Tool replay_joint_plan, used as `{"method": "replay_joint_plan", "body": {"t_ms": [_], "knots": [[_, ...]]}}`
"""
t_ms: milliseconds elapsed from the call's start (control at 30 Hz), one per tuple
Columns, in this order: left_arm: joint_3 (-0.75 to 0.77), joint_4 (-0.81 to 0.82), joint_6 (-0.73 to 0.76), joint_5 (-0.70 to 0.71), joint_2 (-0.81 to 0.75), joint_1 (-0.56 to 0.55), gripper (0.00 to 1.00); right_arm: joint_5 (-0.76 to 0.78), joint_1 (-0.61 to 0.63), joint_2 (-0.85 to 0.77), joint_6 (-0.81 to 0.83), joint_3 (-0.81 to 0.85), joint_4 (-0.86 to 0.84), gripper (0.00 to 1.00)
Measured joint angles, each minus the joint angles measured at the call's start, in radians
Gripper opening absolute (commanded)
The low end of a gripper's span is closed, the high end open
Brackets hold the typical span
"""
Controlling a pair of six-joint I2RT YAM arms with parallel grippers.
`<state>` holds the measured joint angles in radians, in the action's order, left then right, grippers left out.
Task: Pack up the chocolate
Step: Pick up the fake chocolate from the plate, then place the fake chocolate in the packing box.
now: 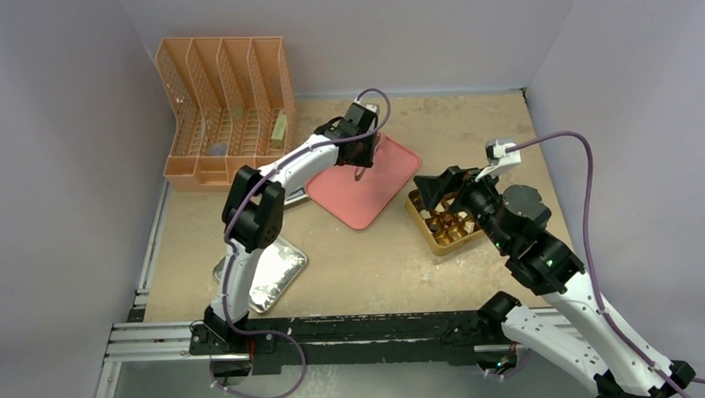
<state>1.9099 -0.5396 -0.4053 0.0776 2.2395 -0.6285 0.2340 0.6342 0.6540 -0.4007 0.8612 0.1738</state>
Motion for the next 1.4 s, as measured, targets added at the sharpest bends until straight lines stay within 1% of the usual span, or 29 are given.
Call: {"method": "replay_joint_plan", "body": {"t_ms": [400, 600, 767, 867, 1133, 1267, 1400], "knots": [[-0.190, 0.000, -0.028, -0.052, -0.208, 0.000, 0.22, -0.016, 0.000, -0.001, -0.002, -0.004, 0.001, 0.99], [-0.301, 0.031, -0.066, -0.142, -0.325, 0.000, 0.22, -0.016, 0.000, -0.013, -0.002, -0.004, 0.007, 0.99], [-0.356, 0.056, -0.087, -0.209, -0.387, -0.019, 0.23, -0.015, 0.000, -0.028, -0.002, 0.005, 0.023, 0.99], [-0.373, 0.060, -0.093, -0.234, -0.406, -0.060, 0.23, -0.010, 0.000, -0.037, -0.002, 0.019, 0.027, 0.99], [-0.434, 0.117, -0.131, -0.320, -0.427, -0.235, 0.24, 0.021, 0.000, -0.075, 0.000, 0.056, 0.039, 0.99], [-0.468, 0.160, -0.161, -0.365, -0.432, -0.274, 0.25, 0.042, 0.000, -0.085, 0.001, 0.057, 0.043, 0.99], [-0.474, 0.190, -0.180, -0.377, -0.432, -0.310, 0.26, 0.056, 0.000, -0.087, 0.001, 0.057, 0.048, 0.99]]}}
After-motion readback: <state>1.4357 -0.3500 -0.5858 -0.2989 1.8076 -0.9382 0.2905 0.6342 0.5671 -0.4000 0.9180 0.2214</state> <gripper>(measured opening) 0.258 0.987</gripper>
